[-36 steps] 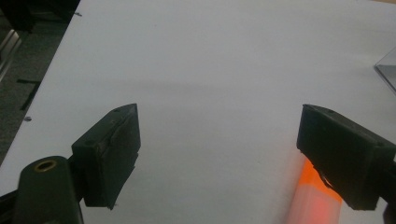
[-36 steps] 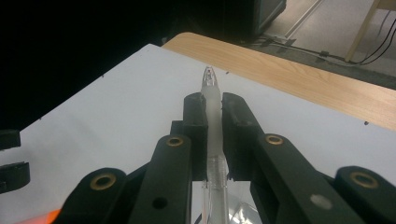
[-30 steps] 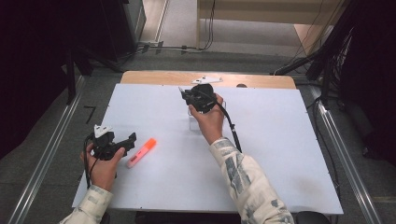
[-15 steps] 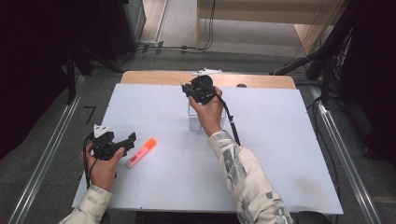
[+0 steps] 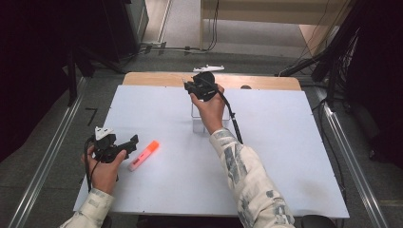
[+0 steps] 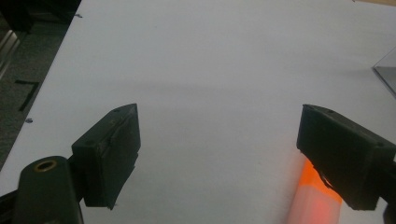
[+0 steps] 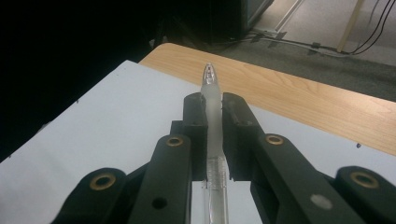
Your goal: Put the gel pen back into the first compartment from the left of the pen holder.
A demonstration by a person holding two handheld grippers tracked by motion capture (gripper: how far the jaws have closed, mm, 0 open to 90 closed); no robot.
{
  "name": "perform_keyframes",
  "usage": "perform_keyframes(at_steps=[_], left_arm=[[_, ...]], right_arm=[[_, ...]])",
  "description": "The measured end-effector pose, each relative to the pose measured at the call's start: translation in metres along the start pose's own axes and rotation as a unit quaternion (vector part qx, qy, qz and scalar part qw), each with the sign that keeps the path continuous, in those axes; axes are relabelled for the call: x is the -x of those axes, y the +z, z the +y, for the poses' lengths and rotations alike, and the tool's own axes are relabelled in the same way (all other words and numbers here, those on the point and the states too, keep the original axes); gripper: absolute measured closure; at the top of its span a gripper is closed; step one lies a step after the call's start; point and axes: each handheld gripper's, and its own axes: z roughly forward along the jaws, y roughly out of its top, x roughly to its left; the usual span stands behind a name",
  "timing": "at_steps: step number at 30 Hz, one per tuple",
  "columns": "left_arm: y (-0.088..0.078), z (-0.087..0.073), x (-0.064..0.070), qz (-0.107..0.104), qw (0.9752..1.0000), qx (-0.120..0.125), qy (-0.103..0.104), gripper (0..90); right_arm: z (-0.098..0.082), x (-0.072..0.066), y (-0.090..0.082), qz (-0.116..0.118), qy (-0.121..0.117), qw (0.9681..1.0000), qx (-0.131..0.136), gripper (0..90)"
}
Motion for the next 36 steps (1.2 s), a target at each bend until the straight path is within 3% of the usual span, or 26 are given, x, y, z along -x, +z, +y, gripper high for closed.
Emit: perform_keyframes(at_steps=[6, 23, 36], left_arm=[[0.000, 0.000, 0.000, -0.001, 1.0000, 0.000, 0.000, 14.1], [0.001, -0.001, 0.001, 0.001, 1.0000, -0.002, 0.001, 14.2], [0.002, -0.001, 0.001, 0.001, 1.0000, -0.004, 0.003, 14.2]], right_arm=[[-0.001, 0.001, 0.001, -0.003, -0.001, 1.0000, -0.002, 78.7], [-0.008, 0.004, -0.016, -0.004, -0.007, 0.9999, 0.011, 78.4], [-0.032, 0.008, -0.023, -0.001, -0.014, 0.9999, 0.000, 77.8]])
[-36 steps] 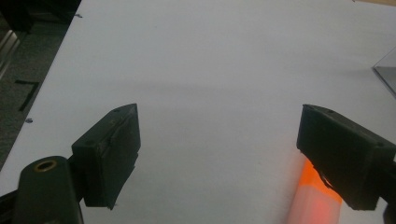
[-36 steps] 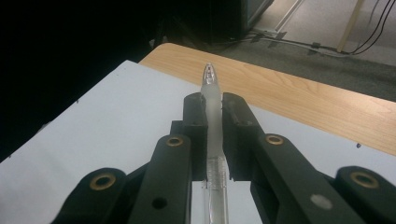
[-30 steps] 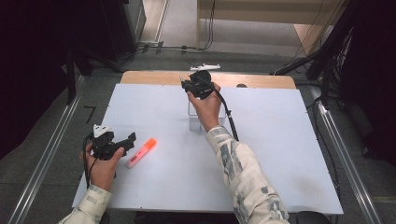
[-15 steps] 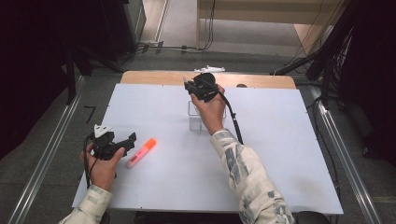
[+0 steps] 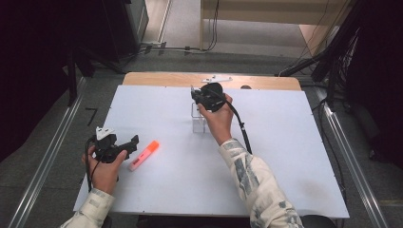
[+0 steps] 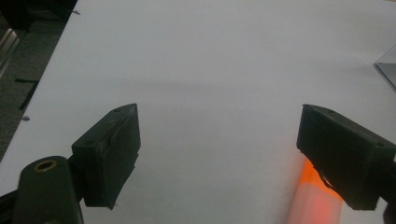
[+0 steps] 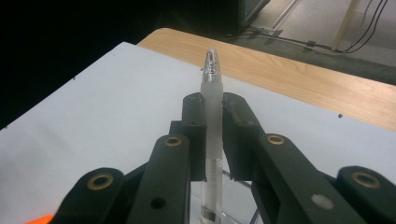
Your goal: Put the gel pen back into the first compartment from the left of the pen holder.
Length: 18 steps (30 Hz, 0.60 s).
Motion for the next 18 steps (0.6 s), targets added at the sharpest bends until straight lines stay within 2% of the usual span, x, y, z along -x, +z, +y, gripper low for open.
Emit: perform_keyframes(at_steps=[8, 18], left_arm=[[0.000, 0.000, 0.001, -0.001, 1.0000, -0.001, 0.001, 14.2], [0.001, 0.000, 0.001, -0.002, 1.0000, -0.002, 0.001, 14.2]], right_arm=[[-0.006, 0.000, -0.002, 0.003, 0.000, 1.0000, -0.001, 75.3], [-0.013, 0.001, -0.005, 0.008, -0.001, 0.9999, 0.007, 59.8]])
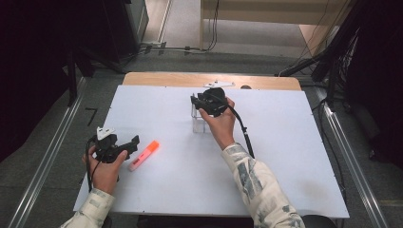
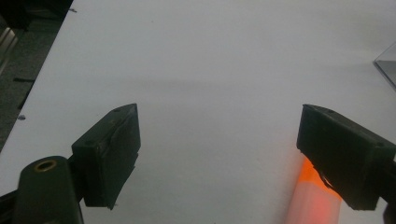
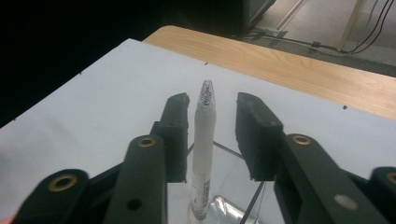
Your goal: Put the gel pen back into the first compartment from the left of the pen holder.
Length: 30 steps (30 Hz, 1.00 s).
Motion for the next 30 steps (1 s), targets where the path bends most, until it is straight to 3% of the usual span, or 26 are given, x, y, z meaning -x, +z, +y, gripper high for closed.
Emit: perform_keyframes(at_steps=[10, 22, 30], left_arm=[[0.000, 0.000, 0.001, -0.002, 1.0000, -0.001, 0.001, 14.2], [0.000, 0.000, 0.002, -0.005, 1.0000, -0.001, 0.004, 14.1], [0.000, -0.001, 0.003, -0.006, 1.0000, -0.001, 0.006, 14.2]], right_arm=[[-0.006, 0.002, -0.010, -0.004, -0.004, 1.0000, 0.001, 39.6], [-0.017, 0.005, -0.038, -0.008, -0.005, 0.9998, 0.015, 29.9], [-0.033, 0.014, -0.063, -0.021, -0.007, 0.9996, 0.018, 29.1]])
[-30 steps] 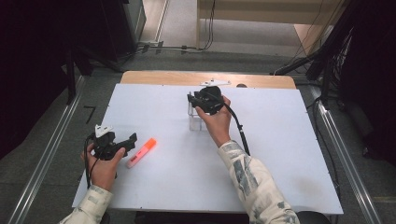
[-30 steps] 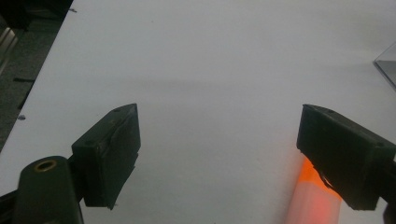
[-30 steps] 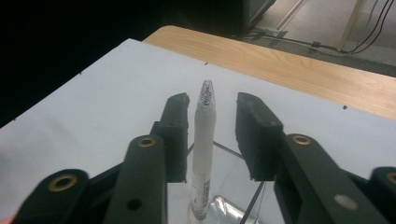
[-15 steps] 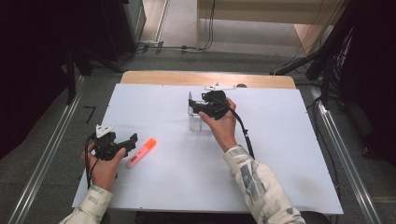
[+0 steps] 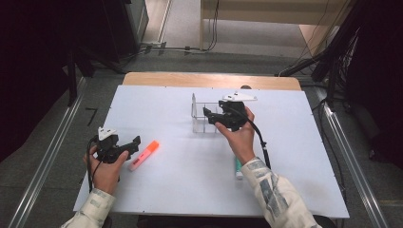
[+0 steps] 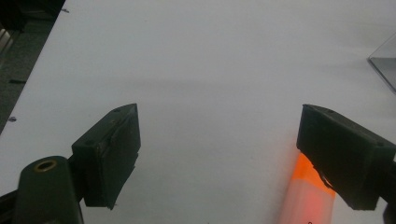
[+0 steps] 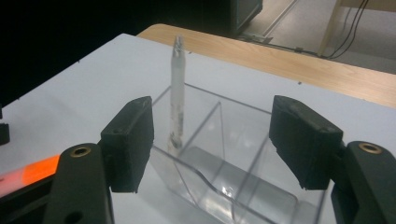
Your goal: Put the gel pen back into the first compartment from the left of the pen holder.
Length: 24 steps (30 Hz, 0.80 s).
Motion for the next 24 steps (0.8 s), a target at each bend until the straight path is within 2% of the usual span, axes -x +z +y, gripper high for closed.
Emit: perform_keyframes(at_steps=[5, 21, 24], left_arm=[[0.000, 0.000, 0.001, 0.000, 1.0000, 0.000, 0.000, 14.2], [0.000, 0.000, 0.003, -0.004, 1.0000, -0.003, 0.003, 14.2], [0.001, 0.000, 0.004, -0.005, 1.0000, -0.002, 0.003, 14.2]], right_arm=[[-0.014, 0.010, -0.010, -0.012, 0.007, 0.9999, -0.002, 28.1], [-0.057, 0.037, -0.043, -0.045, 0.007, 0.9987, -0.020, 27.0], [-0.065, 0.041, -0.051, -0.045, 0.011, 0.9987, -0.022, 26.3]])
